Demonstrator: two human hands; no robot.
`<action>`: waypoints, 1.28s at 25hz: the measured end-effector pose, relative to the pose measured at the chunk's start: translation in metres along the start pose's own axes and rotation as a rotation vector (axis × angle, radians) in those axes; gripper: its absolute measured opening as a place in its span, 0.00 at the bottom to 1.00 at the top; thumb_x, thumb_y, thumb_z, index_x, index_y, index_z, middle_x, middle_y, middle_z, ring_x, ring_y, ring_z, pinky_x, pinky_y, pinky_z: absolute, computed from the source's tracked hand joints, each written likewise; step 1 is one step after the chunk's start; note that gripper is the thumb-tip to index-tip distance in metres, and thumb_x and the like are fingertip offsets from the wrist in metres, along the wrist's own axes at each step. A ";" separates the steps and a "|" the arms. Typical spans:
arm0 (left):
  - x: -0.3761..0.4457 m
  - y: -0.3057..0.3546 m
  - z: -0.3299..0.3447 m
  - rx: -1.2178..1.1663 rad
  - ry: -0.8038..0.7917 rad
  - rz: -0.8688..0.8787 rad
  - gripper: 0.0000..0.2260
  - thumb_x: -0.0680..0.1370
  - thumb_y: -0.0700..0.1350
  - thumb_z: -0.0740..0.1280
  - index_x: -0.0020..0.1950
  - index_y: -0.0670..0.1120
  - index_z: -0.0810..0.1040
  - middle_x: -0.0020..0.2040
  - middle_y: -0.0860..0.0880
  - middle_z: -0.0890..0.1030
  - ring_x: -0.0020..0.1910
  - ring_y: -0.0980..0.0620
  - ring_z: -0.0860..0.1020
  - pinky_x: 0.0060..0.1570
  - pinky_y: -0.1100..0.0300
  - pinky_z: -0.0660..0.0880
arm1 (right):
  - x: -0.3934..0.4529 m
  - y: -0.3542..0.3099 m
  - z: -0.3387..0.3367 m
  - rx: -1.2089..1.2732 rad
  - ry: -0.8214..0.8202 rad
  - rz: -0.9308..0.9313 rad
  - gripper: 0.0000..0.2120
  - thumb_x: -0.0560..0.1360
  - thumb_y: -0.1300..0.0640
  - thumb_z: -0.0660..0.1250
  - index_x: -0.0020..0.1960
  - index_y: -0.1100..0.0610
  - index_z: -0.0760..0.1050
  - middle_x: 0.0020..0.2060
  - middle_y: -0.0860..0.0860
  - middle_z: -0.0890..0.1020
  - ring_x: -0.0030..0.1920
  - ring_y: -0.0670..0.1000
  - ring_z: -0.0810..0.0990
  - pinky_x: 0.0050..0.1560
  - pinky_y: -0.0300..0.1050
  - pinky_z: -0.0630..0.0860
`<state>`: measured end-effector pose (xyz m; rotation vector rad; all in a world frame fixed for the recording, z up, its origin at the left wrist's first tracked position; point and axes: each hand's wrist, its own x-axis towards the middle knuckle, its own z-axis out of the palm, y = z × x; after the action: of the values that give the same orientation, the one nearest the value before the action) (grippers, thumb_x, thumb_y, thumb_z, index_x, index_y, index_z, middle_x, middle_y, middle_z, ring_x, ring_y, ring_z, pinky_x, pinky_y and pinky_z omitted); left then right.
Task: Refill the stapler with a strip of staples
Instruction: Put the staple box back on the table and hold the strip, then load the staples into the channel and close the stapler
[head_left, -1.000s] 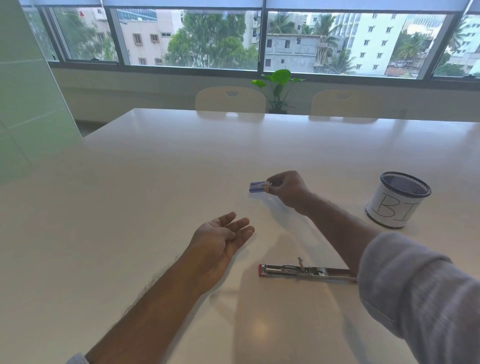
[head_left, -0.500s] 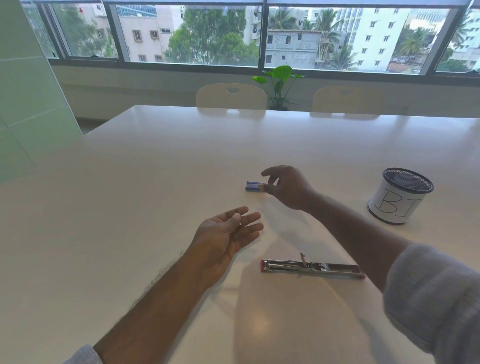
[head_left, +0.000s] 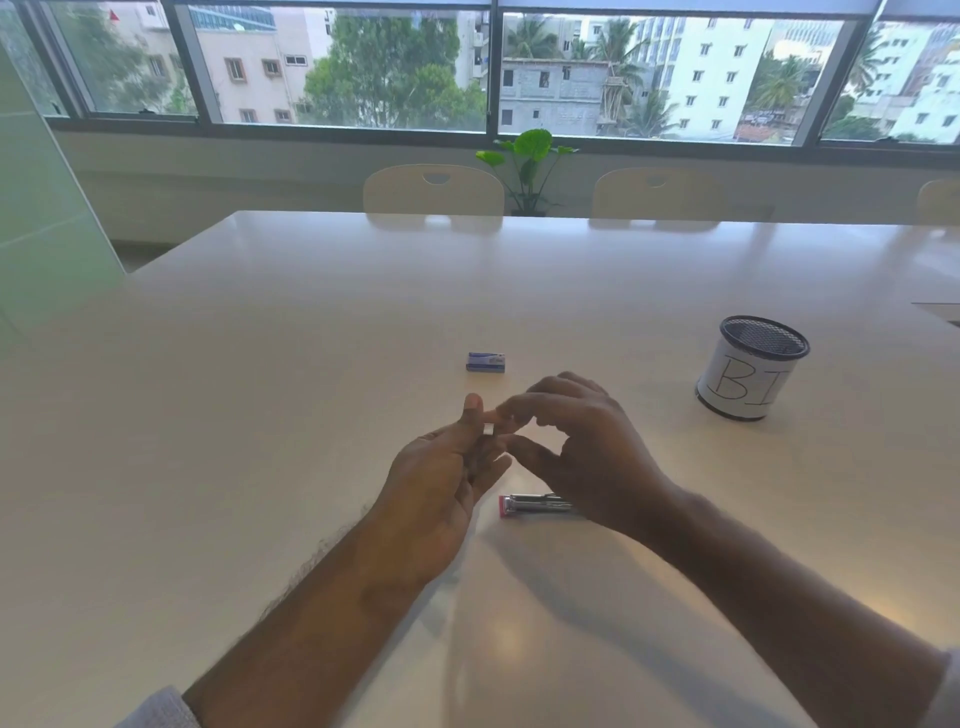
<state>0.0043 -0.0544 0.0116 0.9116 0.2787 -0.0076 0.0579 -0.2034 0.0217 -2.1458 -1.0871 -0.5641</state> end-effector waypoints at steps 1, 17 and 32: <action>-0.003 -0.001 0.003 -0.027 -0.005 -0.021 0.12 0.71 0.51 0.69 0.37 0.44 0.87 0.49 0.41 0.86 0.56 0.47 0.83 0.58 0.53 0.76 | -0.003 -0.001 0.001 -0.007 0.031 -0.011 0.09 0.71 0.57 0.74 0.51 0.51 0.82 0.40 0.42 0.79 0.41 0.41 0.71 0.46 0.41 0.72; 0.010 -0.008 -0.022 1.281 -0.022 0.526 0.13 0.71 0.54 0.73 0.55 0.56 0.82 0.51 0.56 0.81 0.52 0.54 0.76 0.52 0.57 0.74 | -0.031 0.023 -0.019 0.116 -0.153 0.184 0.04 0.67 0.55 0.75 0.40 0.49 0.82 0.38 0.44 0.82 0.45 0.43 0.75 0.42 0.29 0.65; 0.017 -0.022 -0.026 1.495 -0.113 0.429 0.08 0.70 0.51 0.75 0.47 0.55 0.86 0.45 0.56 0.80 0.51 0.54 0.71 0.49 0.60 0.65 | -0.033 0.031 -0.026 -0.204 -0.462 0.153 0.08 0.62 0.44 0.68 0.37 0.46 0.79 0.39 0.42 0.80 0.46 0.47 0.73 0.50 0.49 0.72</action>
<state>0.0121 -0.0454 -0.0245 2.4334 -0.0967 0.1472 0.0628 -0.2534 0.0072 -2.5924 -1.1240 -0.1085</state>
